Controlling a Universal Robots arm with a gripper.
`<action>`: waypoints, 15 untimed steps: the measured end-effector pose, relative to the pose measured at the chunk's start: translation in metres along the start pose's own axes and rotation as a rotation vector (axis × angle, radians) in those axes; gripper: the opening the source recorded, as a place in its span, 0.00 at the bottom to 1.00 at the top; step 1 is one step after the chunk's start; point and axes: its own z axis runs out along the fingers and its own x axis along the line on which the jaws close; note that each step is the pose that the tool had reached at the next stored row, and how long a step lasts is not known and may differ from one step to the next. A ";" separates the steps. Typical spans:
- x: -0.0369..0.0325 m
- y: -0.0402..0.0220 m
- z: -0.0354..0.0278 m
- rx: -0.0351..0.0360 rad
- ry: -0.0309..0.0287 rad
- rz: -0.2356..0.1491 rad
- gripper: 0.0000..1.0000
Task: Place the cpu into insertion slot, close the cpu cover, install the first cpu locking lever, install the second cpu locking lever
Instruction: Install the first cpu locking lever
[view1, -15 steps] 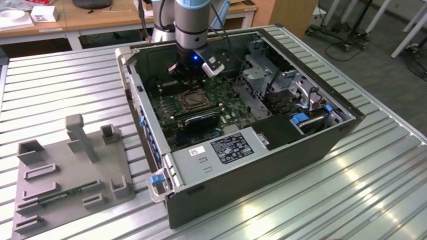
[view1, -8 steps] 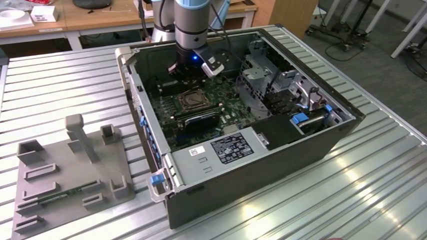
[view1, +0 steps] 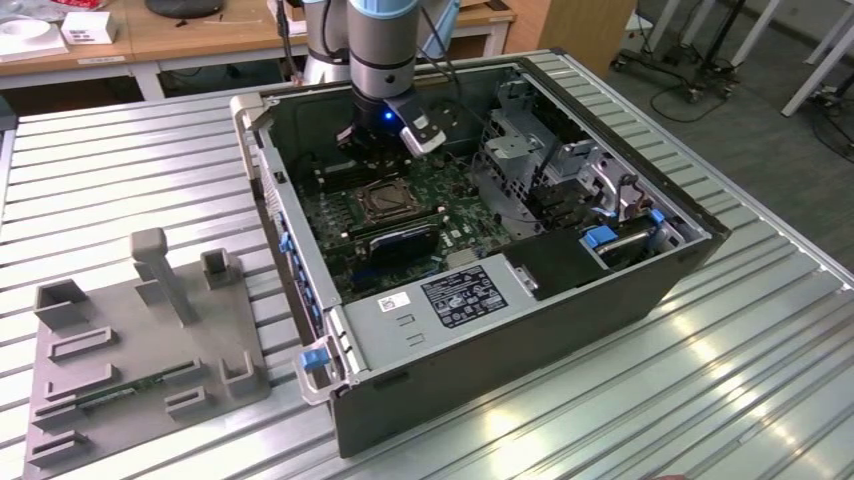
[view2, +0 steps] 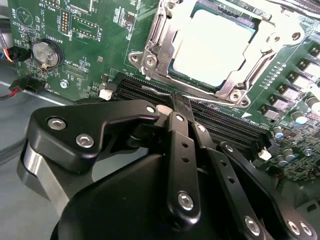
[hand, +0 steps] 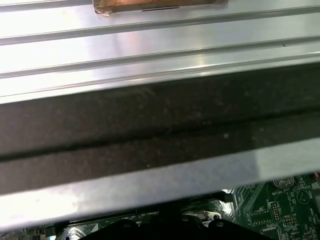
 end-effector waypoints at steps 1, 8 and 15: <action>0.0000 0.0000 0.0000 0.0001 -0.0003 0.002 0.11; 0.0000 0.0002 -0.0010 0.0020 -0.0087 0.044 0.11; 0.0005 0.0009 -0.0056 -0.0014 -0.0182 0.064 0.11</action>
